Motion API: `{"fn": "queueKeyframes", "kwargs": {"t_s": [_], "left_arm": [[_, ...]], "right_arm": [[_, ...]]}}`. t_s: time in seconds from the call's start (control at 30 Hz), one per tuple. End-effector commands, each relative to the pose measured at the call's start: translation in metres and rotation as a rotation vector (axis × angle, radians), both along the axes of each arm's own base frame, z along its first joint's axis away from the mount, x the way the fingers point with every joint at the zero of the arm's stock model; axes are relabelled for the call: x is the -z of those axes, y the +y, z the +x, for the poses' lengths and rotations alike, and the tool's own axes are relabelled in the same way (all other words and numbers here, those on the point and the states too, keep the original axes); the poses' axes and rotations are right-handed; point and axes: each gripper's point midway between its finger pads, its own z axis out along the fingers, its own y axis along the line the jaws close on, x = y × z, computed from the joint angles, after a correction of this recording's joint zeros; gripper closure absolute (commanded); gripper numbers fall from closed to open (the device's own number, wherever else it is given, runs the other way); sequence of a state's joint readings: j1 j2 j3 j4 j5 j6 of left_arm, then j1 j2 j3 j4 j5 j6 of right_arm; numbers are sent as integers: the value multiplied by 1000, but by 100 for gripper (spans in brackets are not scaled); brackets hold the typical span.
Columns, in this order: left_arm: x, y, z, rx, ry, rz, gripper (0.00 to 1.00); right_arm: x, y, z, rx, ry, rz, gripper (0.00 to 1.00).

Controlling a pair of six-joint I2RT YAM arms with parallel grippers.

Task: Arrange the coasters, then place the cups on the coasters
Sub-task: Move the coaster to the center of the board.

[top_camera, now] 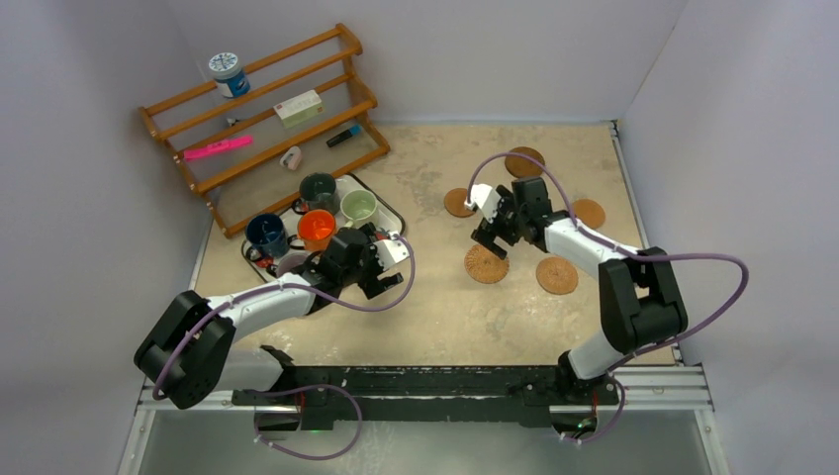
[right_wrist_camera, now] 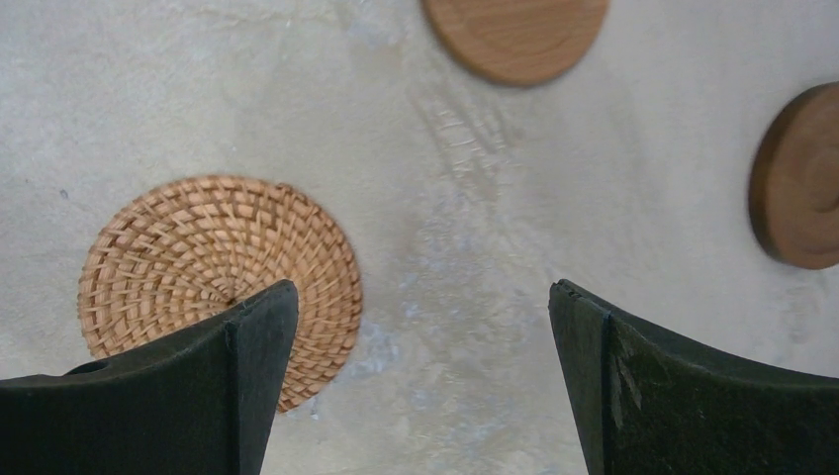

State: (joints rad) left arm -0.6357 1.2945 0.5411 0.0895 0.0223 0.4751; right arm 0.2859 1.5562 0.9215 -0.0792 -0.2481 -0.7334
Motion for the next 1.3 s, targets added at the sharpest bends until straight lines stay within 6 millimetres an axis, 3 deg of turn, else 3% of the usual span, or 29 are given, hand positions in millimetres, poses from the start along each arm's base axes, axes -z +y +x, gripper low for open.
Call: {"fn": "queueKeyframes", "kwargs": {"t_s": [0.0, 0.23, 0.57, 0.83, 1.27], "left_arm": [[-6, -4, 6, 3, -27, -25, 0], [-4, -4, 6, 4, -24, -20, 0], [-1, -4, 6, 3, -21, -16, 0], [0, -3, 6, 3, -19, -14, 0], [-1, -3, 6, 4, -20, -17, 0]], "right_arm": [[12, 4, -5, -18, -17, -31, 1], [32, 8, -21, -72, 29, -53, 1], [55, -16, -43, -80, 71, -180, 1], [55, -24, -63, -106, 96, -201, 1], [51, -4, -62, -132, 109, -115, 1]]}}
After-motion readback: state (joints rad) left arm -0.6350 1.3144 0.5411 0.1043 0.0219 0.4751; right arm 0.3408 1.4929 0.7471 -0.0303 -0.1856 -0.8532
